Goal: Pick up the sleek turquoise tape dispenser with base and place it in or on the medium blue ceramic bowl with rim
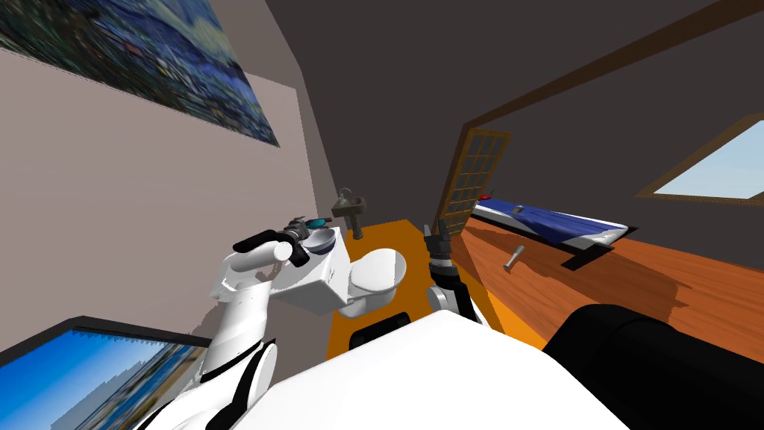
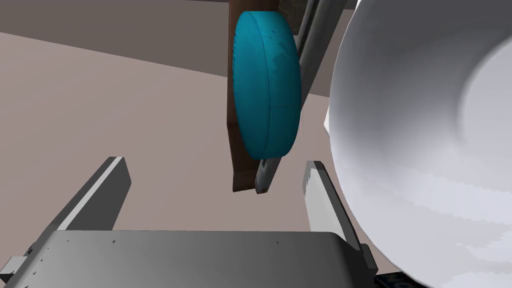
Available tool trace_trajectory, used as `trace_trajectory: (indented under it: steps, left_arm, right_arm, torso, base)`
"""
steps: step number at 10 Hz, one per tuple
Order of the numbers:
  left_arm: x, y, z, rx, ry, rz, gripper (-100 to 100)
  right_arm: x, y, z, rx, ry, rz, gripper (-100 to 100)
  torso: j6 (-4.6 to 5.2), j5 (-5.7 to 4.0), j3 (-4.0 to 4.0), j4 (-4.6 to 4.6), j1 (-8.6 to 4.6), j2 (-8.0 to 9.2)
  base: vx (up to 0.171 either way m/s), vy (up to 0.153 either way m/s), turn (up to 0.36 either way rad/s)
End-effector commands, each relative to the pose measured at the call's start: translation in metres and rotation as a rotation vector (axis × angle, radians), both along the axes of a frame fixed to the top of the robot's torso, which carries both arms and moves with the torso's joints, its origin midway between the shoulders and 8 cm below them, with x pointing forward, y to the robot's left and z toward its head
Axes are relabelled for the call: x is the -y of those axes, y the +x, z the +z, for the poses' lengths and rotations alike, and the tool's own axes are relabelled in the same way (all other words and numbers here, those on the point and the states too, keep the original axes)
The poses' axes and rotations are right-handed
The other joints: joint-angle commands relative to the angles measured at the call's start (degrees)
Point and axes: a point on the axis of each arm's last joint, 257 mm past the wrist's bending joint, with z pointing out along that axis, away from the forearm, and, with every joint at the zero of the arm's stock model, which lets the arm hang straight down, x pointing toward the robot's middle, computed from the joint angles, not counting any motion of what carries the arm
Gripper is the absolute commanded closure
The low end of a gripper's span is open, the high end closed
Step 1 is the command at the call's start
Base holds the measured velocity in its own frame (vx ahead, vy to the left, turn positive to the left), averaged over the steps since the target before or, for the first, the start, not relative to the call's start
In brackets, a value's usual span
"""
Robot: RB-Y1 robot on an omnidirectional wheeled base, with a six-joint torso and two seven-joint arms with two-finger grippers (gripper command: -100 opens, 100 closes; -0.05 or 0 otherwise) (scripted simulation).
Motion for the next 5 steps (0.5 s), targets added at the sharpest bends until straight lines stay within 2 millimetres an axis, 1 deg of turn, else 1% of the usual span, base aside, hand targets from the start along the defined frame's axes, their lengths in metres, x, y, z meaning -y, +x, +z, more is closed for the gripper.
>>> trace_trajectory:
  steps: [1, 5]
  left_arm:
    - [-0.001, -0.004, 0.010, -0.006, -0.001, -0.002, -100]
    - [-0.003, -0.012, 0.028, -0.012, -0.001, -0.005, -100]
  right_arm:
    - [0.000, 0.000, 0.000, 0.000, 0.000, 0.000, 0]
    - [0.000, 0.000, 0.000, 0.000, 0.000, 0.000, 0]
  torso:
    - [0.00, 0.00, 0.00, 0.00, 0.00, 0.00]
    - [0.00, 0.00, -0.04, -0.02, 0.00, -0.07]
  base:
    - [0.041, -0.013, 0.013]
    - [0.035, -0.009, 0.010]
